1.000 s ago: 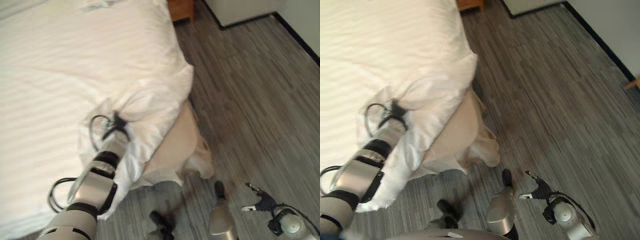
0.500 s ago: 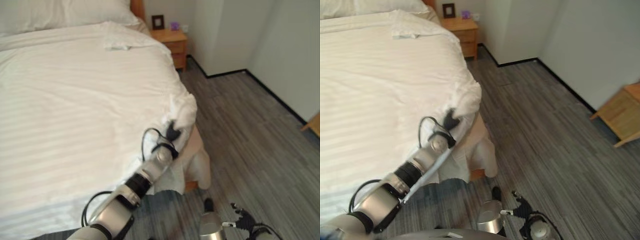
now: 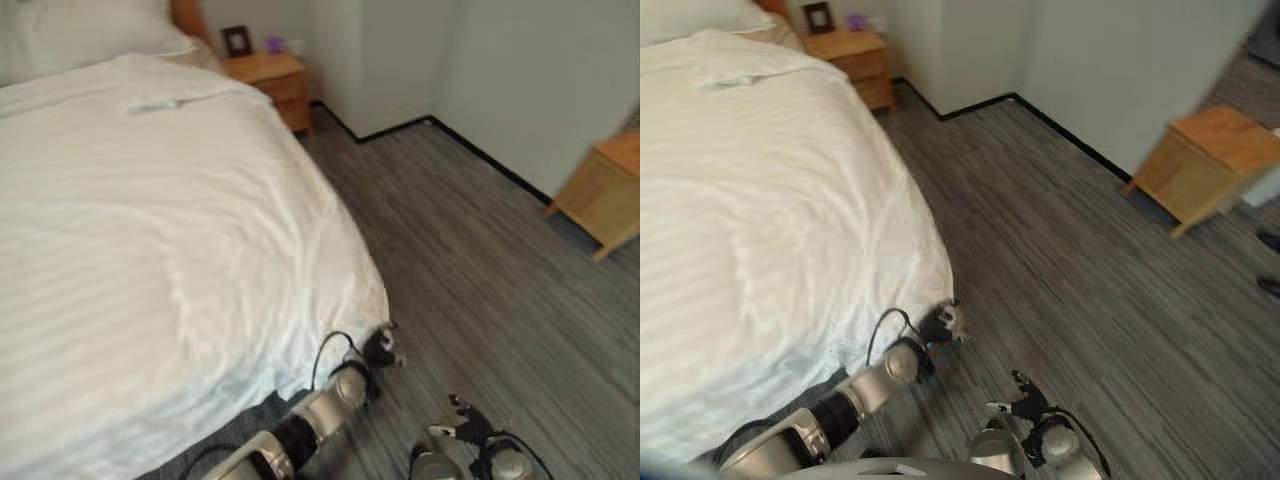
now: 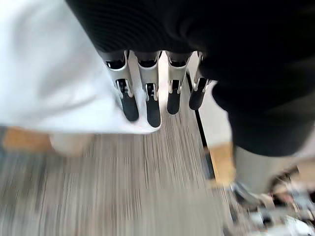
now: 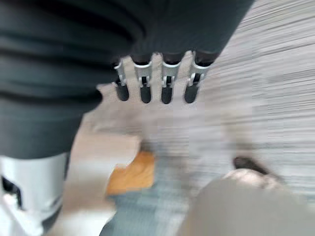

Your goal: Making the bed.

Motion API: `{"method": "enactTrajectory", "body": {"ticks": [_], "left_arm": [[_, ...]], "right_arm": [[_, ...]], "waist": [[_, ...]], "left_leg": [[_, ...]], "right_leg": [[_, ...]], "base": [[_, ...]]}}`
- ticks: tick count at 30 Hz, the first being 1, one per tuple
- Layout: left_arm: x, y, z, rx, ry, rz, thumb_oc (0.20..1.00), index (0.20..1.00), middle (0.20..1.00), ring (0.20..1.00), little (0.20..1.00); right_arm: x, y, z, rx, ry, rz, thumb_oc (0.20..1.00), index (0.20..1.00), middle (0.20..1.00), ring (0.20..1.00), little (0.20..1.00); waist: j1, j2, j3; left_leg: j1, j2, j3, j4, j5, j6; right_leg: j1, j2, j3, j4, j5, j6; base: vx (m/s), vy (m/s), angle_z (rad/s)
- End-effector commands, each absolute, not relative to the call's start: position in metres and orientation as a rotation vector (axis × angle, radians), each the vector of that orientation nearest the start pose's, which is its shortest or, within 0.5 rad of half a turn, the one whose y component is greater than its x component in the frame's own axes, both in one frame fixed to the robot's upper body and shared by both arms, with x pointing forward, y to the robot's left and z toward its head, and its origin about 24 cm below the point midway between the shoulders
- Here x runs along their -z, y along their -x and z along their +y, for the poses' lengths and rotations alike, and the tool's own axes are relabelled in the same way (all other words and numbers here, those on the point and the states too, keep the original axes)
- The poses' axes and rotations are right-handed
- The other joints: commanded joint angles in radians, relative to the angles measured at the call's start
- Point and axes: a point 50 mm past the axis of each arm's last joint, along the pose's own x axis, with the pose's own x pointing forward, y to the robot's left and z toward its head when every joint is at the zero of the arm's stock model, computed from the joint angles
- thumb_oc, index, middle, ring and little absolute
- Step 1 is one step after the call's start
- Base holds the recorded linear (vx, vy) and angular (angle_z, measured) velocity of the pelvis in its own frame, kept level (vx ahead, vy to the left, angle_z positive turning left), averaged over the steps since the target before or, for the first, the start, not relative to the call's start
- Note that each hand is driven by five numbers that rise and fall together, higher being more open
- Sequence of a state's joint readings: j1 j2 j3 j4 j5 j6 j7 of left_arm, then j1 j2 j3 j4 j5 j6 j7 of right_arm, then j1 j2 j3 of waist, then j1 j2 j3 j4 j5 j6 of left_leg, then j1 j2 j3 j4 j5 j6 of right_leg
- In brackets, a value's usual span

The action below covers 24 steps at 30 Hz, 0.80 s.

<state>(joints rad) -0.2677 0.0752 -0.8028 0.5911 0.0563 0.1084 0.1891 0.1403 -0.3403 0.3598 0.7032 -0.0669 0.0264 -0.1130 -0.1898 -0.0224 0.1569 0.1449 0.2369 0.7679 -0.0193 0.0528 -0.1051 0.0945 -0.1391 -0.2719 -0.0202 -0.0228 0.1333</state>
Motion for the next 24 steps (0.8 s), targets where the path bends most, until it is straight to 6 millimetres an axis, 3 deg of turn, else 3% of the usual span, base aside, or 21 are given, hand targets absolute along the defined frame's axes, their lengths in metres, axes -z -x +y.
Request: {"method": "enactTrajectory", "body": {"ticks": [1, 8, 9, 11, 12, 13, 14, 15, 17, 18, 19, 20, 21, 23, 24], "left_arm": [[0.016, -0.227, -0.032, 0.755, -0.322, 0.217, 1.0, 1.0, 1.0, 1.0, 1.0], [-0.001, -0.23, -0.036, 0.768, -0.172, 0.195, 1.0, 1.0, 1.0, 1.0, 1.0], [-0.018, -0.241, -0.028, 0.72, -0.1, 0.142, 1.0, 1.0, 1.0, 1.0, 1.0], [-0.029, -0.25, -0.019, 0.69, -0.074, 0.102, 1.0, 1.0, 1.0, 1.0, 1.0], [-0.041, -0.261, -0.003, 0.634, -0.065, 0.051, 1.0, 1.0, 1.0, 1.0, 1.0], [-0.058, -0.277, 0.032, 0.522, -0.093, -0.038, 1.0, 1.0, 1.0, 1.0, 1.0], [-0.059, -0.277, 0.034, 0.521, -0.094, -0.039, 1.0, 1.0, 1.0, 1.0, 1.0], [-0.064, -0.283, 0.062, 0.436, -0.115, -0.062, 1.0, 1.0, 1.0, 1.0, 1.0], [-0.051, -0.291, 0.119, 0.241, -0.127, 0.006, 1.0, 1.0, 1.0, 1.0, 1.0], [-0.045, -0.29, 0.141, 0.171, -0.146, 0.036, 1.0, 1.0, 1.0, 1.0, 1.0], [-0.039, -0.289, 0.169, 0.083, -0.188, 0.066, 1.0, 1.0, 1.0, 1.0, 1.0], [-0.039, -0.289, 0.17, 0.082, -0.188, 0.066, 1.0, 1.0, 1.0, 1.0, 1.0], [-0.028, -0.279, 0.229, -0.128, -0.226, 0.146, 1.0, 1.0, 1.0, 1.0, 1.0], [-0.017, -0.263, 0.261, -0.245, -0.236, 0.212, 1.0, 1.0, 1.0, 1.0, 1.0], [-0.007, -0.252, 0.276, -0.306, -0.22, 0.273, 1.0, 1.0, 1.0, 1.0, 1.0]], "right_arm": [[0.123, -0.131, -0.228, -0.075, 0.581, 0.87, 1.0, 1.0, 1.0, 1.0, 1.0], [0.117, -0.128, -0.254, -0.019, 0.642, 0.889, 1.0, 1.0, 1.0, 1.0, 1.0], [0.112, -0.128, -0.267, 0.027, 0.684, 0.88, 1.0, 1.0, 1.0, 1.0, 1.0], [0.104, -0.134, -0.282, 0.099, 0.715, 0.856, 1.0, 1.0, 1.0, 1.0, 1.0], [0.094, -0.141, -0.294, 0.152, 0.748, 0.816, 1.0, 1.0, 1.0, 1.0, 1.0], [0.073, -0.154, -0.314, 0.254, 0.779, 0.728, 1.0, 1.0, 1.0, 1.0, 1.0], [0.072, -0.154, -0.314, 0.253, 0.779, 0.727, 1.0, 1.0, 1.0, 1.0, 1.0], [0.054, -0.166, -0.326, 0.309, 0.804, 0.656, 1.0, 1.0, 1.0, 1.0, 1.0], [0.024, -0.182, -0.337, 0.363, 0.821, 0.533, 1.0, 1.0, 1.0, 1.0, 1.0], [0.015, -0.185, -0.343, 0.374, 0.844, 0.513, 0.219, 0.219, 0.219, 0.219, 0.219], [0.003, -0.193, -0.345, 0.374, 0.872, 0.474, 0.2, 0.2, 0.2, 0.2, 0.2], [0.003, -0.193, -0.345, 0.373, 0.873, 0.474, 0.2, 0.2, 0.2, 0.2, 0.2], [-0.019, -0.206, -0.345, 0.374, 0.908, 0.38, 0.2, 0.2, 0.2, 0.2, 0.2], [-0.033, -0.223, -0.338, 0.357, 0.91, 0.311, 0.2, 0.2, 0.2, 0.2, 0.2], [-0.037, -0.23, -0.332, 0.336, 0.901, 0.283, 0.2, 0.2, 0.2, 0.2, 0.2]], "waist": [[-0.021, 0.011, 0.026], [-0.037, 0.04, 0.057], [-0.021, 0.038, 0.064], [-0.002, 0.033, 0.07], [0.006, 0.027, 0.077], [0.03, 0.022, 0.073], [0.027, 0.021, 0.074], [0.039, 0.015, 0.071], [0.062, 0.009, 0.055], [0.065, 0.009, 0.039], [0.069, 0.008, 0.024], [0.066, 0.007, 0.024], [0.089, -0.007, 0.004], [0.103, -0.024, -0.006], [0.112, -0.026, -0.002]], "left_leg": [[0.015, 0.036, -0.009, 0.022, 0.123, -0.084], [0.02, 0.084, -0.001, 0.07, 0.148, -0.117], [-0.021, 0.108, -0.024, 0.147, 0.159, -0.131], [-0.05, 0.125, -0.038, 0.194, 0.177, -0.137], [-0.07, 0.134, -0.033, 0.226, 0.181, -0.139], [-0.084, 0.131, -0.01, 0.233, 0.177, -0.135], [-0.084, 0.131, -0.011, 0.235, 0.176, -0.135], [-0.091, 0.129, 0.004, 0.238, 0.168, -0.13], [-0.081, 0.115, 0.006, 0.186, 0.154, -0.112], [-0.064, 0.088, -0.013, 0.128, 0.136, -0.092], [-0.05, 0.06, -0.034, 0.08, 0.127, -0.077], [-0.049, 0.057, -0.035, 0.077, 0.129, -0.077], [-0.038, 0.029, -0.058, 0.031, 0.126, -0.058], [-0.013, -0.002, -0.074, -0.022, 0.107, -0.03], [0.011, -0.013, -0.071, -0.043, 0.097, -0.02]], "right_leg": [[0.084, -0.051, 0.006, -0.057, 0.007, 0.078], [0.09, -0.016, 0.029, -0.065, -0.023, 0.05], [0.1, -0.005, 0.025, -0.067, -0.031, 0.036], [0.114, 0.0, -0.002, -0.067, -0.041, 0.029], [0.127, 0.002, -0.025, -0.066, -0.046, 0.025], [0.143, 0.003, -0.049, -0.066, -0.048, 0.021], [0.144, 0.003, -0.051, -0.066, -0.049, 0.021], [0.154, 0.005, -0.065, -0.066, -0.05, 0.018], [0.16, 0.008, -0.088, -0.062, -0.04, 0.017], [0.16, 0.004, -0.1, -0.059, -0.031, 0.025], [0.167, 0.001, -0.113, -0.055, -0.028, 0.035], [0.168, 0.0, -0.114, -0.055, -0.028, 0.036], [0.162, -0.006, -0.138, 0.033, -0.043, 0.04], [0.1, -0.039, -0.15, 0.155, -0.023, 0.068], [0.059, -0.059, -0.157, 0.236, 0.022, 0.1]], "base": [[-0.08, -0.165, -0.37], [-0.04, -0.131, -0.26], [-0.04, -0.165, -0.01], [-0.06, -0.16, 0.04], [-0.06, -0.127, 0.23], [-0.04, -0.093, 0.49], [-0.01, -0.067, 0.83], [0.01, -0.025, 0.98], [0.04, 0.044, 0.76], [0.1, 0.173, 0.28], [0.1, 0.145, 0.18], [0.14, 0.17, 0.48], [0.11, 0.12, 0.65], [0.1, 0.144, 0.61], [0.07, 0.171, 0.53]]}}
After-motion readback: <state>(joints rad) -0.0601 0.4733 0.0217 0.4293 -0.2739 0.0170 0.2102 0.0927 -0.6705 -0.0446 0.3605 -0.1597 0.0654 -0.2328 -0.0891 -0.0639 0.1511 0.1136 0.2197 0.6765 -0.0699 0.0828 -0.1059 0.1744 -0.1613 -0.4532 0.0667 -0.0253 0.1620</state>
